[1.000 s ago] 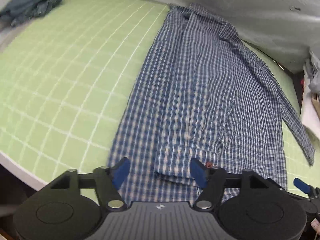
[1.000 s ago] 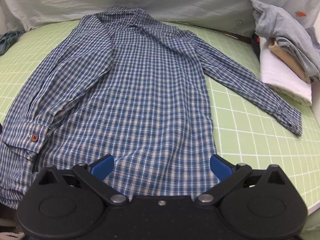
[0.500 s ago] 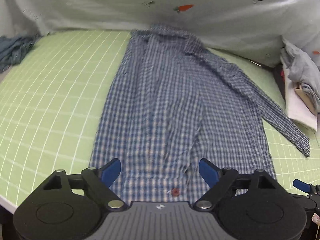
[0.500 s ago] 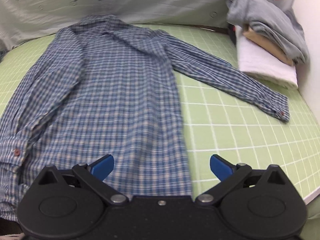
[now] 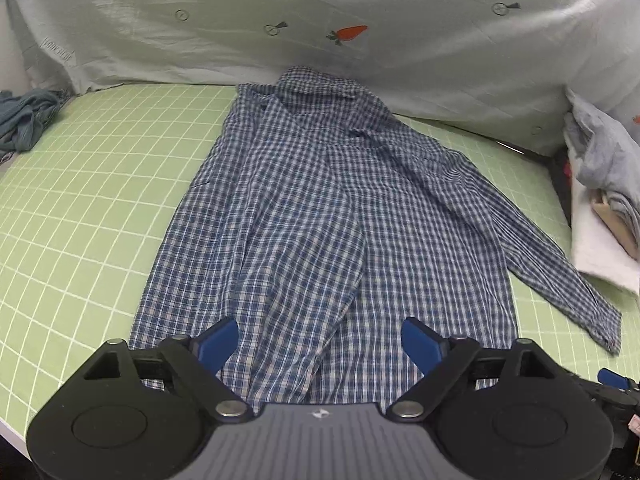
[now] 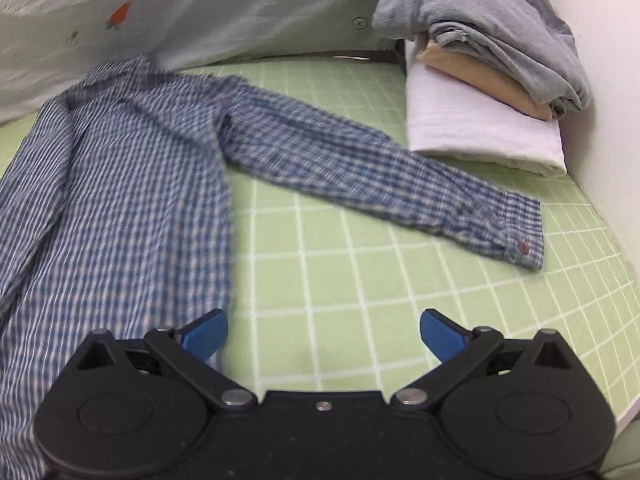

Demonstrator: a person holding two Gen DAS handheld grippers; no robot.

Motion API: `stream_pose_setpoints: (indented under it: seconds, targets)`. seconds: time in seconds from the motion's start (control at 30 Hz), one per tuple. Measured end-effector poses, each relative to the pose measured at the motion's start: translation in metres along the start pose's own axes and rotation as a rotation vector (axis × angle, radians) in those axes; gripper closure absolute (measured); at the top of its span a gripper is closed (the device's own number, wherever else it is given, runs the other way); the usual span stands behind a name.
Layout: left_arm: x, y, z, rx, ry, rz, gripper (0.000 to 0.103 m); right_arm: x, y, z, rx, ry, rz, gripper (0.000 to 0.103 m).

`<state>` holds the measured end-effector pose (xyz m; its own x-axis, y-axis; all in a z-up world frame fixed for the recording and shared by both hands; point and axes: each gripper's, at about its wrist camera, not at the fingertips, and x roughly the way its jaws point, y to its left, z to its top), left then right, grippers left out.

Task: Fold clothes
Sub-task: 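Open the left gripper and move the right gripper toward the other sleeve cuff, then grasp the extended sleeve cuff with the right gripper and lift it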

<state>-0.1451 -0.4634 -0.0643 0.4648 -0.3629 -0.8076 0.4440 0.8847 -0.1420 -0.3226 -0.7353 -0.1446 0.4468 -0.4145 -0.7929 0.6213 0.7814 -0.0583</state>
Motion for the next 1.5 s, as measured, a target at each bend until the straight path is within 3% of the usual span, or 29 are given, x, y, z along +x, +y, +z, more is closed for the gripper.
stream_pose_setpoints:
  seconds: [0.33,0.57,0.73,0.9,0.97,1.0,1.03,1.13,1.3,1.5]
  targets:
    - [0.038,-0.014,0.036,-0.041,0.021,0.078,0.014,0.060,-0.082,0.051,0.141,-0.006,-0.144,0.000]
    - [0.058,-0.031,0.057,0.010,0.047,0.093,0.014,0.091,-0.130,0.061,0.264,0.031,-0.231,0.000]
    - [0.069,-0.035,0.062,0.019,0.075,0.098,0.014,0.103,-0.147,0.049,0.357,0.043,-0.196,0.000]
    - [0.073,-0.032,0.063,0.000,0.082,0.097,0.014,0.100,-0.146,0.047,0.353,0.046,-0.170,0.001]
    - [0.071,-0.030,0.065,-0.015,0.072,0.087,0.014,0.096,-0.144,0.049,0.327,0.038,-0.133,0.023]
    - [0.068,-0.028,0.064,-0.017,0.068,0.082,0.014,0.092,-0.143,0.050,0.309,0.027,-0.107,0.053]
    - [0.066,-0.027,0.063,-0.019,0.064,0.077,0.014,0.088,-0.141,0.050,0.290,0.015,-0.081,0.067]
    - [0.057,-0.024,0.056,-0.027,0.044,0.071,0.014,0.070,-0.132,0.051,0.231,-0.042,0.014,0.074]
    - [0.045,-0.010,0.039,-0.055,0.043,0.072,0.014,0.032,-0.109,0.056,0.076,-0.153,0.046,0.076]
    - [0.031,0.006,0.023,-0.047,0.068,0.059,0.014,-0.011,-0.080,0.064,-0.004,-0.254,0.103,0.076]
